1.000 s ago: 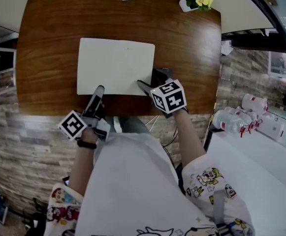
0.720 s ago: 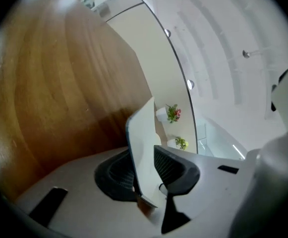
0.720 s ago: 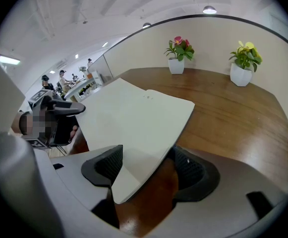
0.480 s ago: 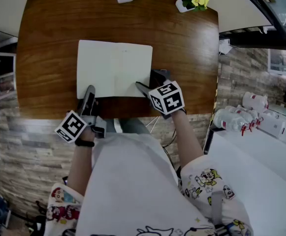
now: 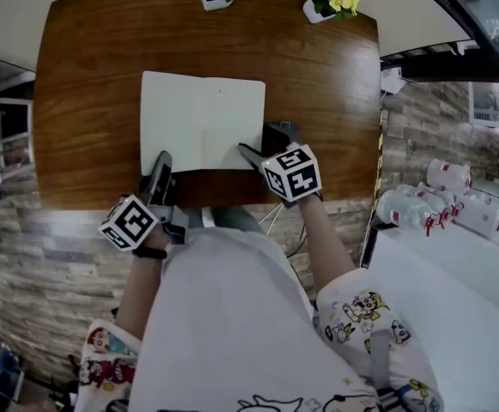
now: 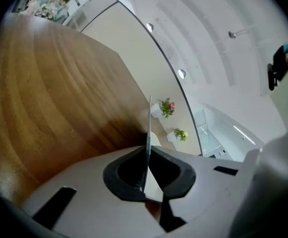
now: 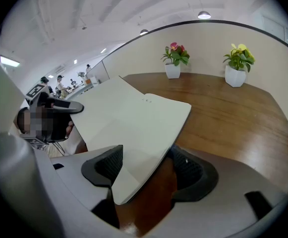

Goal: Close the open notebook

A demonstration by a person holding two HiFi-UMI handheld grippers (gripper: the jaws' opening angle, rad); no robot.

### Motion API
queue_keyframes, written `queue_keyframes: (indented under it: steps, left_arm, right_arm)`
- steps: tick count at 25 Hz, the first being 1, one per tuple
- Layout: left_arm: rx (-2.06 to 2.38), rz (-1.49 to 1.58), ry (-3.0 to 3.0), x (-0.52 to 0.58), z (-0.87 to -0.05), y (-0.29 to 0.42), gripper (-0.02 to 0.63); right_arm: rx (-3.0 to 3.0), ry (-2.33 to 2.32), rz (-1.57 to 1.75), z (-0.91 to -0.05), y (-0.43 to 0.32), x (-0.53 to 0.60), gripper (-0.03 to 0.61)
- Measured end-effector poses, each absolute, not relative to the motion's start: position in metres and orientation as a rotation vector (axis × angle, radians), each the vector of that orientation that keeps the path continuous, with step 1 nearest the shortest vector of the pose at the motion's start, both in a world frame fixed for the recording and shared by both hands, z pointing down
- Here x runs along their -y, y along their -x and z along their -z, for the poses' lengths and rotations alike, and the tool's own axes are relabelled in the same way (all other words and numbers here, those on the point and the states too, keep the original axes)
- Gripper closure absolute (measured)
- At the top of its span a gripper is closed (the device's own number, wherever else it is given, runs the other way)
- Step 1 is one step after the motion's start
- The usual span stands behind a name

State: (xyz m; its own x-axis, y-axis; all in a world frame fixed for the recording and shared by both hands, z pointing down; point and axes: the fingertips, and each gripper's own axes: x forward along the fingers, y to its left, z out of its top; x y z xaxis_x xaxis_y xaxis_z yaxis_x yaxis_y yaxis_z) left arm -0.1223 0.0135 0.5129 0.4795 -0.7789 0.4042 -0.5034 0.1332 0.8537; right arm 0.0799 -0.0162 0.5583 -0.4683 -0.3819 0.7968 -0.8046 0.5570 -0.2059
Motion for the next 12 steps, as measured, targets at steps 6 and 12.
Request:
queue_keyframes:
  steps: [6,12]
  left_arm:
    - [1.153,0.226,-1.555,-0.011,-0.507,0.118,0.603]
    - [1.136,0.162,-1.658,-0.01,-0.497,0.109,0.601]
  right_arm:
    - [2.081,-0.972,-0.809,-0.556,-0.085,0.017,0.276]
    - [2.091,-1.049,-0.865,-0.548,-0.097,0.009,0.276]
